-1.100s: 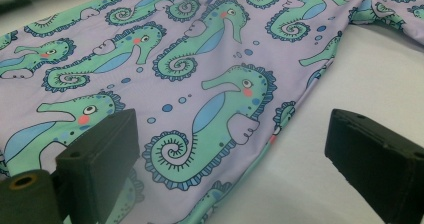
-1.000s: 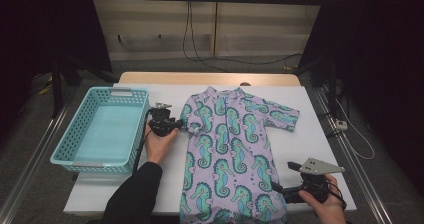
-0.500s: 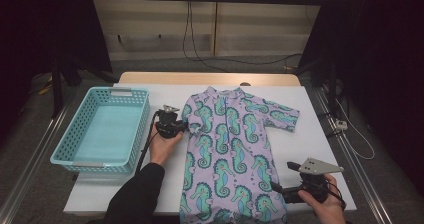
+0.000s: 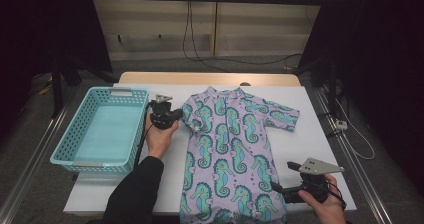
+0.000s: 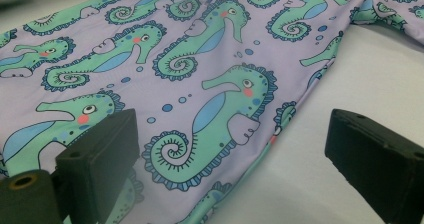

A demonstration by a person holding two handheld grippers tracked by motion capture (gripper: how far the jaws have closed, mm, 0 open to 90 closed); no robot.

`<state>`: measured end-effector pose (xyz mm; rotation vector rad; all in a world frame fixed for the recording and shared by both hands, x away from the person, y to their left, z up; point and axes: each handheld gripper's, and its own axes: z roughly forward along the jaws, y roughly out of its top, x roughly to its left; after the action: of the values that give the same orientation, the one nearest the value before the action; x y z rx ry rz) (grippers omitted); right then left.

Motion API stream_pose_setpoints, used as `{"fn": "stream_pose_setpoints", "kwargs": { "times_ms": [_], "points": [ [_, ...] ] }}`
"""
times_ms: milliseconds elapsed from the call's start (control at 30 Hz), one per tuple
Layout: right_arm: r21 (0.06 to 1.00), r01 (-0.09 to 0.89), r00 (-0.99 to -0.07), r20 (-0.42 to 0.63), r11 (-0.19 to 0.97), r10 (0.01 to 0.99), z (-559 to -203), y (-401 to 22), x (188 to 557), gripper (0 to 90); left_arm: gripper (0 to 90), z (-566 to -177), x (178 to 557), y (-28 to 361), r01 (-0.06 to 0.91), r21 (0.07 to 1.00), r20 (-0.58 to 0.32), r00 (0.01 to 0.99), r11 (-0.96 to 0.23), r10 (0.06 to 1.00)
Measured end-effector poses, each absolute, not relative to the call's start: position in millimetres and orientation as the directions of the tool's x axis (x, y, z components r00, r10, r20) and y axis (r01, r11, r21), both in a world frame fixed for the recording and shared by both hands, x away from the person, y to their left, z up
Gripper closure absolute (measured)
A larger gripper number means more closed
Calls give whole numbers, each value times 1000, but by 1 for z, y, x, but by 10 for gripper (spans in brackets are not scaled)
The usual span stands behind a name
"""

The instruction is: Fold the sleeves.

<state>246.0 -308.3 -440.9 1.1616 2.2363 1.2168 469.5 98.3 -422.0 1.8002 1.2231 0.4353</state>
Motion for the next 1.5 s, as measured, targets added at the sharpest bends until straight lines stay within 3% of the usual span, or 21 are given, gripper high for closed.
{"fn": "stream_pose_setpoints", "kwargs": {
  "times_ms": [500, 1333, 1400, 1467, 1500],
  "points": [
    [815, 496, -610, 82, 300, 788, -441, -309, 246, 63, 885, -406, 471, 47, 440, 875, -108, 587, -204, 802],
    [817, 493, -617, 86, 300, 782, -441, -309, 245, 62, 869, -423, 465, -35, 443, 835, -143, 747, -325, 650],
    [818, 492, -618, 86, 298, 782, -441, -309, 245, 62, 823, -422, 463, -35, 435, 840, -150, 760, -324, 633],
    [817, 493, -617, 86, 299, 782, -441, -309, 245, 62, 682, -419, 464, -30, 449, 842, -182, 758, -299, 627],
    [817, 493, -618, 86, 299, 782, -441, -309, 245, 62, 673, -416, 464, -27, 447, 847, -184, 755, -289, 630]
  ]
}}
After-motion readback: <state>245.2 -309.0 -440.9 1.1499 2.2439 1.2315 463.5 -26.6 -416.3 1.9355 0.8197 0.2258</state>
